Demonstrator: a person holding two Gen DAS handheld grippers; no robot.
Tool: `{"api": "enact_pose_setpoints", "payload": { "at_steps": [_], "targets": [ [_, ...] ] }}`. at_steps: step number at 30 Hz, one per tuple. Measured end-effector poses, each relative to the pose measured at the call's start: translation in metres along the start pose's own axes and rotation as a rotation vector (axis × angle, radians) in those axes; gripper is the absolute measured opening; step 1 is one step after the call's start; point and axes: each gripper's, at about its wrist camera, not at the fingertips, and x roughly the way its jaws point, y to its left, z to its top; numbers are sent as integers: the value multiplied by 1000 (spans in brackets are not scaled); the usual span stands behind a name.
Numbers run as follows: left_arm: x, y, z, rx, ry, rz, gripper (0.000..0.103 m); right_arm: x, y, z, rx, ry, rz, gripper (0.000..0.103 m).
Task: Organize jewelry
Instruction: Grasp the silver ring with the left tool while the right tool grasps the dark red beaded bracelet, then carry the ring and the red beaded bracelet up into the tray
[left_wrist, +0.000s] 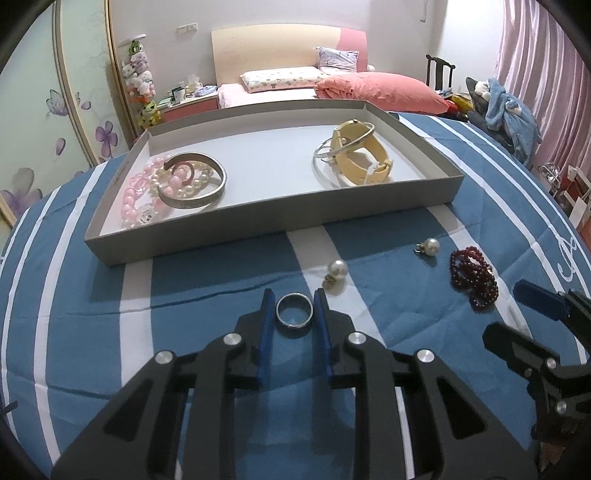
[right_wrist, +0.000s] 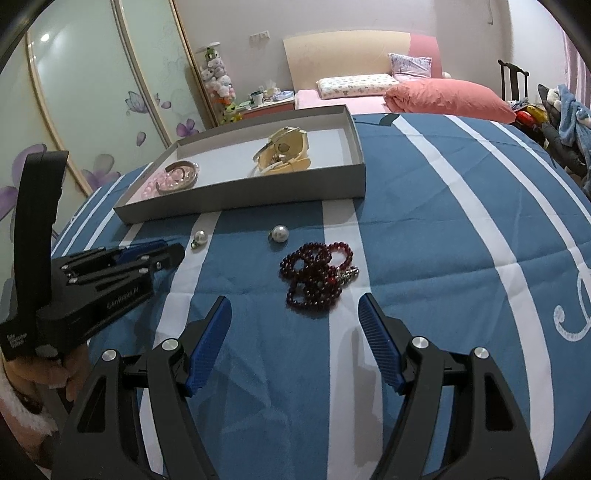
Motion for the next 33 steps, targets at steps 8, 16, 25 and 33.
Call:
{"api": "enact_pose_setpoints", "payload": {
  "at_steps": [8,16,25,33],
  "targets": [
    [-1,12,2,-28,-4,14,22,13,1,13,-11,16,-56,72],
    [-3,25,9,-67,-18,29,22,33,5,24,-44,65,-122,72],
    [-5,42,15,-110,-33,41,22,37,8,29,-79,61,-150,27],
    [-16,52,13,-138,-54,48,22,16,2,29,-32,-16,-60,9]
  ]
}}
